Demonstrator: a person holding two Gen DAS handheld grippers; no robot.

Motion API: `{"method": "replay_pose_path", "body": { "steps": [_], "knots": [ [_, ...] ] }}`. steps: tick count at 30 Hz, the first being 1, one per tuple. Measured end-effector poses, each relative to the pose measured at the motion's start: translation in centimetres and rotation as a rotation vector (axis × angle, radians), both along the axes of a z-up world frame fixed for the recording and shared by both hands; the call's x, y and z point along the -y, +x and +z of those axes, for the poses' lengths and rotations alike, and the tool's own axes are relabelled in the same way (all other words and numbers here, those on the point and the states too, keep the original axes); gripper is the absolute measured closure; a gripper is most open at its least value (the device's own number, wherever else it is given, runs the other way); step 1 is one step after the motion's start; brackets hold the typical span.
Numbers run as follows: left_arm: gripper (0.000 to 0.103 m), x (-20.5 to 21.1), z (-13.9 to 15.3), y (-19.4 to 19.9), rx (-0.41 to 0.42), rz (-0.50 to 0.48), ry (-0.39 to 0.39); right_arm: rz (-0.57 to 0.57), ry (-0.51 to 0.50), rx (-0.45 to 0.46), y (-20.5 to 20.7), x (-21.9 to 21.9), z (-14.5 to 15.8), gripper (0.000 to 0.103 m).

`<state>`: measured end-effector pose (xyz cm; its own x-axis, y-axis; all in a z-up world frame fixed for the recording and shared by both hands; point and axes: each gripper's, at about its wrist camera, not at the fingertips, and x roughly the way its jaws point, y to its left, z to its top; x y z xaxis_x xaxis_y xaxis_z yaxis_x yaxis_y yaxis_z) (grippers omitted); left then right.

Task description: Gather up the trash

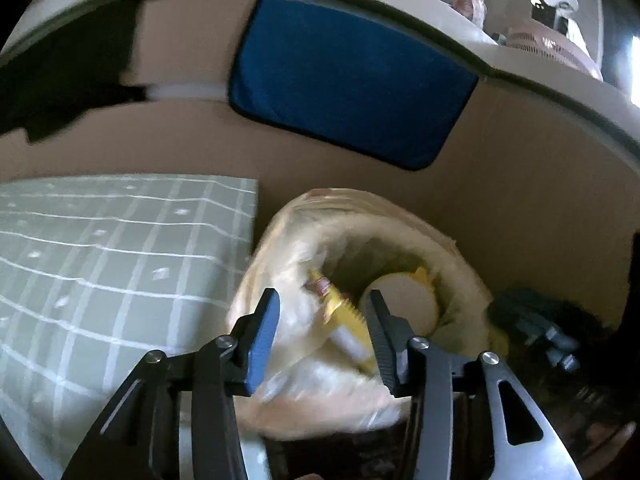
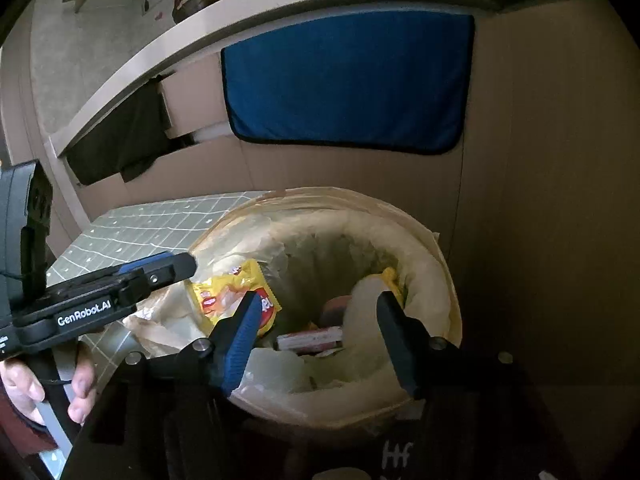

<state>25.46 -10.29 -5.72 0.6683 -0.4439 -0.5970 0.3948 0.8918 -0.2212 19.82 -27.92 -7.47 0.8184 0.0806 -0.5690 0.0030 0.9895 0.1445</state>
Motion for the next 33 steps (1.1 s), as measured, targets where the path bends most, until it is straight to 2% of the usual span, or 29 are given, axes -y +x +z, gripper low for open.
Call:
{"method": "replay_pose_path", "body": {
  "steps": [5, 7, 9, 14, 19, 24, 33],
  "knots": [
    [0.055, -2.5, 0.9, -5.7, 0.108, 0.091, 0.149, -0.041, -0.047, 0.119, -4.7, -1.8, 2.6, 0.046],
    [0.055, -3.7, 1.7, -8.6, 0.145, 0.099, 0.181, -0.044, -0.077, 0.137, -6.8, -3.1, 3.4, 0.045],
    [0.055, -4.6, 2.5, -10.5, 0.156, 0.122, 0.191, -0.029, -0.097, 0.128, -8.5, -4.4, 3.8, 0.045],
    [0.054, -6.9, 4.5, -15.7, 0.196, 0.197, 0.193, 0.096, -0.087, 0.093, -12.5, -8.6, 3.4, 0.045],
    [0.052, -7.9, 5.0, -19.4, 0.229, 0.267, 0.21, 0.118, -0.1, 0.082, -14.7, -11.5, 2.6, 0.045],
    [0.052, -8.8, 4.7, -20.9, 0.21, 0.334, 0.236, 0.112, -0.092, 0.089, -15.4, -12.1, 2.7, 0.045],
    [0.052, -10.2, 4.8, -22.0, 0.21, 0.397, 0.202, 0.15, -0.138, 0.107, -16.7, -14.1, 2.8, 0.045]
  ]
}}
